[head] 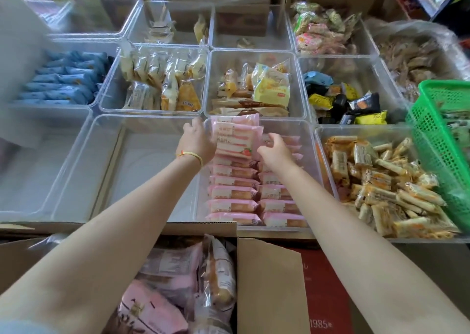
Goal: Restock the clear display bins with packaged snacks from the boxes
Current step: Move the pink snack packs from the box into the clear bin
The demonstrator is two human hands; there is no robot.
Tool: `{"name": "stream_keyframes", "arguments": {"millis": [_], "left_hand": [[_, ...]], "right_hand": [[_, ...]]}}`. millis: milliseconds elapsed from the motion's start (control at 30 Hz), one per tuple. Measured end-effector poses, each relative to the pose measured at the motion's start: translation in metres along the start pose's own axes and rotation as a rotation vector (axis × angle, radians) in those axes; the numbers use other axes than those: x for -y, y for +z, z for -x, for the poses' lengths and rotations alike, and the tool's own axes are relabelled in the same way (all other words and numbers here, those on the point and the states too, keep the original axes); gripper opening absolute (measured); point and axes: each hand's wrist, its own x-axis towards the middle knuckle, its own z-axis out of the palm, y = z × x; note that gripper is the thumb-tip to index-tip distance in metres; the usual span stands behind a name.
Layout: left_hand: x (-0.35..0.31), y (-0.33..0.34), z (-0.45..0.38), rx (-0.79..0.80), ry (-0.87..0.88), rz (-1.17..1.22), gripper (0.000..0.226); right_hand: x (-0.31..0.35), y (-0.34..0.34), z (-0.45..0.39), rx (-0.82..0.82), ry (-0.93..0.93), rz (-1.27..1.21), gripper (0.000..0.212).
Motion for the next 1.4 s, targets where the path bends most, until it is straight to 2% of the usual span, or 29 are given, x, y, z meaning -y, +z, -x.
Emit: {"name": "stream_keyframes", "arguments": {"millis": [67,133,167,300,400,533,633,700,833,900,967,1033,1067,1133,1200,1267,1333,1400], "left_hand": [[0.005,-0.015,0.021,-0.005,0.017,0.062,0.041],[0.012,-0.033,0.050,-0.008,0.077,0.106,0.029],[0.015,-0.043,0.067,-0.002,0.102,0.136,0.022],[0.031,-0.072,0.127,0.058,0.200,0.241,0.017],[0.055,-0.087,0.162,0.039,0.246,0.296,0.015],[0.110,-0.110,0.203,0.010,0.239,0.436,0.015],[0.156,-0.125,0.231,0.017,0.184,0.484,0.015],[0.188,-0.133,0.245,0.029,0.149,0.460,0.016],[0.250,-0.142,0.259,-0.004,0.039,0.260,0.016],[0.276,-0.142,0.263,-0.041,-0.022,0.003,0.023],[0.296,-0.142,0.270,-0.020,-0.089,-0.233,0.032],[0.311,-0.141,0.276,0.054,-0.151,-0.278,0.036],[0.318,-0.139,0.278,0.100,-0.166,-0.263,0.039],[0.328,-0.136,0.281,0.115,-0.149,-0.191,0.043],[0.334,-0.136,0.281,-0.012,-0.130,0.004,0.045],[0.334,-0.139,0.281,-0.117,-0.170,0.208,0.050],[0.333,-0.144,0.280,-0.072,-0.198,0.257,0.054],[0.333,-0.148,0.279,0.066,-0.196,0.184,0.050]], "right_hand": [[0.004,-0.001,0.014,-0.109,-0.009,-0.062,0.044],[0.011,-0.001,0.046,-0.111,-0.052,-0.145,0.023],[0.013,0.000,0.066,-0.081,-0.081,-0.190,0.020],[0.022,0.018,0.155,0.036,-0.174,-0.295,0.024],[0.024,0.047,0.208,0.113,-0.211,-0.293,0.024],[0.024,0.101,0.252,0.243,-0.195,-0.134,0.023],[0.018,0.149,0.271,0.323,-0.187,0.180,0.015],[0.013,0.177,0.281,0.314,-0.193,0.376,0.012],[0.020,0.222,0.304,0.293,-0.284,0.428,0.011],[0.022,0.243,0.311,0.333,-0.331,0.532,0.021],[0.016,0.267,0.311,0.408,-0.297,0.682,0.051],[0.008,0.290,0.313,0.454,-0.177,0.706,0.081],[0.004,0.301,0.313,0.428,-0.137,0.637,0.086],[-0.002,0.315,0.313,0.305,-0.082,0.456,0.076],[-0.005,0.318,0.309,0.211,-0.003,0.302,0.064],[-0.004,0.313,0.304,0.208,0.075,0.212,0.052],[0.001,0.303,0.304,0.231,0.065,0.216,0.030],[0.009,0.290,0.308,0.194,0.007,0.194,0.009]]}}
